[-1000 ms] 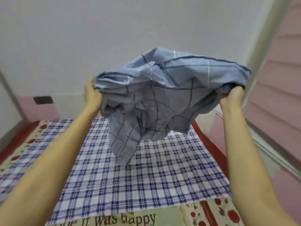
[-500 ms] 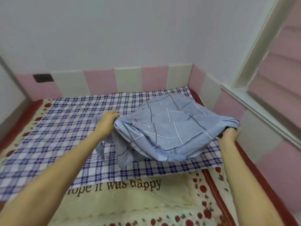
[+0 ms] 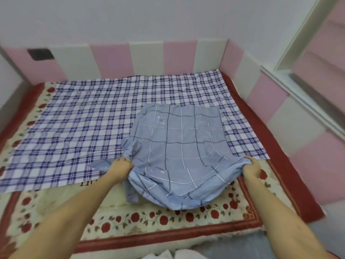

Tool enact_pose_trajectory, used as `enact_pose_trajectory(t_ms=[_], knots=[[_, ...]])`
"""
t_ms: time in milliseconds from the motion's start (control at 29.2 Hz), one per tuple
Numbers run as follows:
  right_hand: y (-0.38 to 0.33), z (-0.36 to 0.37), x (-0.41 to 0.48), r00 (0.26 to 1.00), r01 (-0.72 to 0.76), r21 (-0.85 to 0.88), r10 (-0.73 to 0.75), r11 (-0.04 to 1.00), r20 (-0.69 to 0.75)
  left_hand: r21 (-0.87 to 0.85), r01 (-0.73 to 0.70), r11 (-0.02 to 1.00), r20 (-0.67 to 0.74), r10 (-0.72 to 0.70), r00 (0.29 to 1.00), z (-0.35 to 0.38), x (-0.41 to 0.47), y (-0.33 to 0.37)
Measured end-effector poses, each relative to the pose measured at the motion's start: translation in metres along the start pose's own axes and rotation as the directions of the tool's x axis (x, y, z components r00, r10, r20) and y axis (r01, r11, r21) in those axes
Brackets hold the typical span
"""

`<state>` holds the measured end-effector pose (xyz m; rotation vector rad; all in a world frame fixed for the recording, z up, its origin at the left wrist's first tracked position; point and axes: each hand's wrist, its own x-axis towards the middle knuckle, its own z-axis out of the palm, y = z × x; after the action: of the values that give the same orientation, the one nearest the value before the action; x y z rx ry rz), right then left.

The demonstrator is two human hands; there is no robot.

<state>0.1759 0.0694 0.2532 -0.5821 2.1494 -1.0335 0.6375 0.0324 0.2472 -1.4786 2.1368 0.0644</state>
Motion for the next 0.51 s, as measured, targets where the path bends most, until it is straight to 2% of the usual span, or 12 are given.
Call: enact_pose_trajectory(t_ms=[34,69,103,206,240,308,377,411,446,514], knots=[[0.003,0.001,-0.001,0.999,0.045,-0.113,-0.044,0.993,0.013,-0.006,-0.009,1.000,-0.005,0.009,1.000,0.001,-0.005,0.004],[0.004,0.003,0.004,0.994,0.107,-0.295,-0.092,0.950,0.062,-0.004,-0.011,1.000,-0.028,0.011,1.000,-0.003,-0.007,0.005],[0.014,0.005,0.009,0.987,0.162,-0.395,-0.138,0.904,0.088,-0.002,-0.013,1.000,-0.041,0.013,0.999,0.000,-0.010,0.008],[0.009,0.003,-0.003,0.922,0.386,-0.545,-0.317,0.745,0.220,0.087,-0.050,0.995,-0.085,0.057,0.995,-0.003,-0.011,0.009],[0.005,0.000,-0.012,0.890,0.456,-0.587,-0.350,0.669,0.293,0.127,-0.056,0.990,-0.079,0.066,0.995,-0.005,-0.014,0.009],[0.007,-0.005,-0.018,0.843,0.537,-0.735,-0.291,0.415,0.452,0.175,-0.038,0.984,0.007,0.038,0.999,0.005,-0.019,0.011],[0.016,-0.011,-0.026,0.833,0.549,-0.812,-0.204,0.197,0.514,0.232,0.016,0.973,0.208,-0.066,0.976,0.027,-0.028,0.020],[0.021,-0.012,-0.029,0.829,0.554,-0.824,-0.163,0.121,0.534,0.284,0.020,0.959,0.368,-0.128,0.921,0.038,-0.035,0.026],[0.031,-0.020,-0.029,0.840,0.541,-0.839,-0.098,0.062,0.534,0.287,0.019,0.958,0.519,-0.172,0.837,0.052,-0.034,0.039],[0.043,-0.023,-0.035,0.835,0.547,-0.837,-0.089,0.022,0.543,0.331,-0.072,0.941,0.746,-0.214,0.630,0.062,-0.045,0.052]])
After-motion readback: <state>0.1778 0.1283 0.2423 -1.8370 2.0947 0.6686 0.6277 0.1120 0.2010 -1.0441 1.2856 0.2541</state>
